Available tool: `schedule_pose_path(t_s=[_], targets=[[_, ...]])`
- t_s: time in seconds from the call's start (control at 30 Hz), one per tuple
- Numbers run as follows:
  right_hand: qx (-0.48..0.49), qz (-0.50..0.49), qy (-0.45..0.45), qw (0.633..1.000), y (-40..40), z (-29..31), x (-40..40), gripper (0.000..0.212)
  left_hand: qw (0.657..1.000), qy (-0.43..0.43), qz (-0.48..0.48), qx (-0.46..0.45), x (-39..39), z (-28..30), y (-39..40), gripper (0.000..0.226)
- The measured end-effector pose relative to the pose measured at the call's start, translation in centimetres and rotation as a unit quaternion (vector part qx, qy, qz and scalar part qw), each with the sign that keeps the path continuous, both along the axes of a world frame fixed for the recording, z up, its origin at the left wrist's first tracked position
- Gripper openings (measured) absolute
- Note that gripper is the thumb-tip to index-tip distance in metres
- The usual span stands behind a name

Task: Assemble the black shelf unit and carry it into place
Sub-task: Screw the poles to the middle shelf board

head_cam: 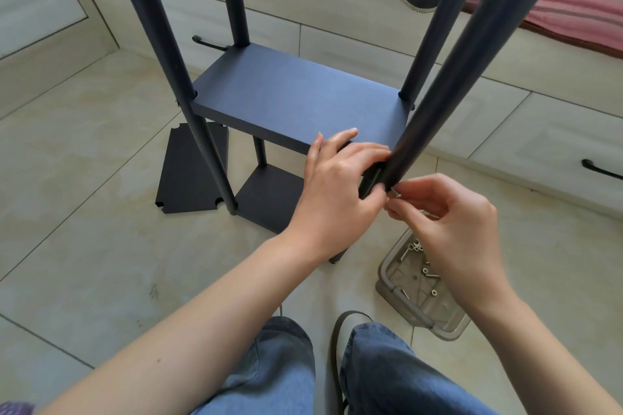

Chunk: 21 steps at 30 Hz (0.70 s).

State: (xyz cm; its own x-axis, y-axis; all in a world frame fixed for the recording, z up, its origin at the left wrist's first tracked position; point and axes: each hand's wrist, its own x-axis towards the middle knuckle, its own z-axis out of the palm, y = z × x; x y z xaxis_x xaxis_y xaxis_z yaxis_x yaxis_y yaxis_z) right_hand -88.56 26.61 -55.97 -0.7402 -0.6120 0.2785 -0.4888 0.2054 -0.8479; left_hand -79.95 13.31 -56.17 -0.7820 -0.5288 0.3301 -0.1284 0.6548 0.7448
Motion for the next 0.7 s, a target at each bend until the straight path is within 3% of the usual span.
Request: schedule_pose_path(t_s=[0.23,0.37,0.63,0.7], targets=[[-0.026,-0.021,0.022,0.999,0.8,-1.2,0.6,0.017,1.000,0.017,-0.009,0.007,0.2,0.0,0.4,0.032],[-0.059,-0.018,-0.027,0.998,0.8,-1.4,0.7,0.014,1.000,0.022,-0.006,-0.001,0.3,-0.1,0.3,0.036],[-0.045,-0.021,-0.030,0.998,0.7,-1.2,0.9,0.013,0.995,-0.036,-0.039,-0.088,0.4,0.5,-0.1,0.044],[-0.065,-0.029,-0.081,0.994,0.9,-1.1,0.8,0.012,0.992,-0.050,-0.047,-0.106,0.5,0.7,-0.2,0.046]])
